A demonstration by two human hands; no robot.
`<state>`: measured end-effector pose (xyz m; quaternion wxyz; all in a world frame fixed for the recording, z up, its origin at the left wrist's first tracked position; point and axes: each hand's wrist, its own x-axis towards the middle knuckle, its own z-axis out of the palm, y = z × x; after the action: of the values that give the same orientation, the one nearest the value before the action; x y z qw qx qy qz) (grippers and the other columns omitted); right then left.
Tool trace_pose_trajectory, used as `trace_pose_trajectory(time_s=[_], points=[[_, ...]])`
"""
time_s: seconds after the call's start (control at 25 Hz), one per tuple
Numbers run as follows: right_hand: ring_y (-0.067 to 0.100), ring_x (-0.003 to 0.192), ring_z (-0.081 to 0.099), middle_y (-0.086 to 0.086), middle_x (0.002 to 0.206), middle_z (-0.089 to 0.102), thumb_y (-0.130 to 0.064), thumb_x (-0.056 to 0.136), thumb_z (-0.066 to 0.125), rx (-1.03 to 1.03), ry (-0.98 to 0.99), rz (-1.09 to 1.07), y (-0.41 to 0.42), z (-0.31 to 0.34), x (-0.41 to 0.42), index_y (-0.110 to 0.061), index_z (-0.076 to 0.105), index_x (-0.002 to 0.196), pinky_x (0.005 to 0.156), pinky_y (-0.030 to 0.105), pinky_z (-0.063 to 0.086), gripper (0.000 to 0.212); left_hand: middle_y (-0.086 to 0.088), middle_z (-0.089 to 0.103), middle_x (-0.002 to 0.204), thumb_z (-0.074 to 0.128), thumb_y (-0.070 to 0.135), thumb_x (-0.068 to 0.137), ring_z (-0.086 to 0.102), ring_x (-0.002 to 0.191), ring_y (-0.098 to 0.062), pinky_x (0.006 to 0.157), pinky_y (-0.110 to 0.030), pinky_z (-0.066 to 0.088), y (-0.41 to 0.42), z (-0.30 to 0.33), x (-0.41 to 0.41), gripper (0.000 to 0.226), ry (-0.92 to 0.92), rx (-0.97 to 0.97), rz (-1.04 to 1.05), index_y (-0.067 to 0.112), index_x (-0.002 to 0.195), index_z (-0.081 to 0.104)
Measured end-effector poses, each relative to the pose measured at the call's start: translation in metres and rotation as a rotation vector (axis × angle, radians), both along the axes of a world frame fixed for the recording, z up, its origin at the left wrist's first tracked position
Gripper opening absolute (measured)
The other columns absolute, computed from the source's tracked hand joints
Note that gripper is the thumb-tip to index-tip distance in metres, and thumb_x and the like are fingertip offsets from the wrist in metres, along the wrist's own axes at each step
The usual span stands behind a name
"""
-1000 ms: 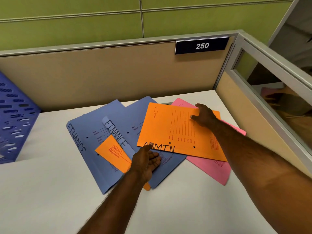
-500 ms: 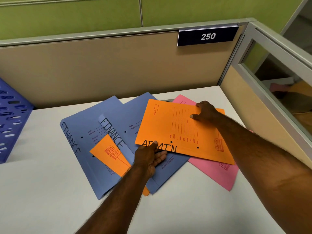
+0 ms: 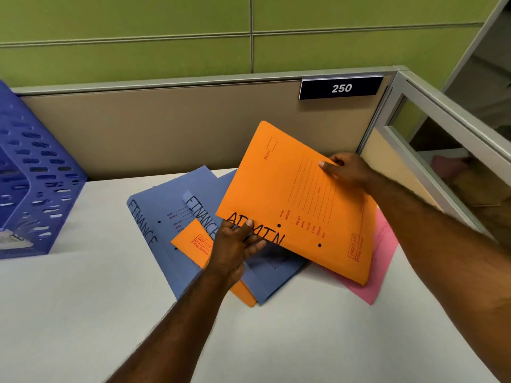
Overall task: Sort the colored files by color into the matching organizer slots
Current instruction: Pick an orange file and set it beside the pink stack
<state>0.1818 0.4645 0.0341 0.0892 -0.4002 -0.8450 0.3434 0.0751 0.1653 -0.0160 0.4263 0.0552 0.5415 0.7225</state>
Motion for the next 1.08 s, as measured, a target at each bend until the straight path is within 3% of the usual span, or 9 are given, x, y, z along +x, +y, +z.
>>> trace_pose_trajectory(time_s=[0.2,0.36,0.44,0.52,0.6,0.84,1.08], points=[[0.027,0.089,0.063,0.014,0.102,0.067,-0.042,0.089,0.061,-0.024,0.210,0.004,-0.055,0.057,0.009,-0.007,0.066,0.101,0.079,0.043,0.052,0.038,-0.014,0.062,0.098,0.056,0.015,0.095,0.063,0.085,-0.029,0.072,-0.037,0.061,-0.056,0.046,-0.024,0.017,0.185,-0.003,-0.028,0.012,0.112,0.055],[0.013,0.078,0.061,0.009,0.100,0.067,-0.027,0.093,0.059,-0.111,0.358,0.012,-0.122,0.066,0.017,-0.012,0.066,0.102,0.074,0.035,0.052,0.019,-0.013,0.064,0.099,0.055,0.017,0.096,0.065,0.081,-0.027,0.069,-0.034,0.060,-0.108,0.081,-0.044,0.021,0.336,-0.024,0.036,0.010,0.115,0.054],[0.015,0.084,0.064,0.003,0.102,0.068,-0.025,0.094,0.058,-0.210,0.355,0.011,-0.163,0.060,0.020,-0.021,0.066,0.105,0.080,0.038,0.053,0.014,-0.011,0.066,0.097,0.055,0.018,0.096,0.066,0.083,-0.027,0.070,-0.036,0.061,-0.140,0.091,-0.052,0.019,0.347,-0.041,0.103,0.008,0.112,0.056],[0.019,0.089,0.064,0.000,0.105,0.067,-0.024,0.094,0.057,-0.267,0.324,-0.009,-0.204,0.048,0.021,-0.023,0.065,0.108,0.076,0.036,0.052,0.016,-0.010,0.067,0.094,0.055,0.019,0.096,0.067,0.082,-0.024,0.066,-0.034,0.059,-0.174,0.094,-0.060,0.018,0.352,-0.067,0.155,0.009,0.111,0.058],[0.017,0.088,0.063,0.001,0.107,0.067,-0.024,0.095,0.054,-0.308,0.344,-0.047,-0.243,0.036,0.021,-0.020,0.064,0.112,0.069,0.031,0.049,0.019,-0.011,0.069,0.095,0.055,0.021,0.096,0.069,0.082,-0.023,0.062,-0.031,0.058,-0.202,0.095,-0.065,0.020,0.368,-0.104,0.181,0.009,0.112,0.059],[0.024,0.088,0.064,0.011,0.106,0.067,-0.017,0.096,0.054,-0.519,0.487,-0.162,-0.369,0.009,0.008,-0.009,0.063,0.114,0.081,0.040,0.054,0.022,-0.005,0.071,0.091,0.056,0.023,0.095,0.071,0.079,-0.015,0.061,-0.028,0.057,-0.302,0.091,-0.077,0.026,0.429,-0.113,0.245,0.010,0.118,0.060],[0.033,0.104,0.063,0.014,0.112,0.067,-0.018,0.095,0.056,-0.624,0.483,-0.210,-0.471,-0.026,-0.005,-0.011,0.064,0.111,0.093,0.050,0.051,0.019,0.000,0.073,0.101,0.053,0.029,0.096,0.072,0.091,-0.016,0.061,-0.024,0.056,-0.409,0.054,-0.071,0.027,0.438,-0.192,0.089,0.019,0.120,0.059]])
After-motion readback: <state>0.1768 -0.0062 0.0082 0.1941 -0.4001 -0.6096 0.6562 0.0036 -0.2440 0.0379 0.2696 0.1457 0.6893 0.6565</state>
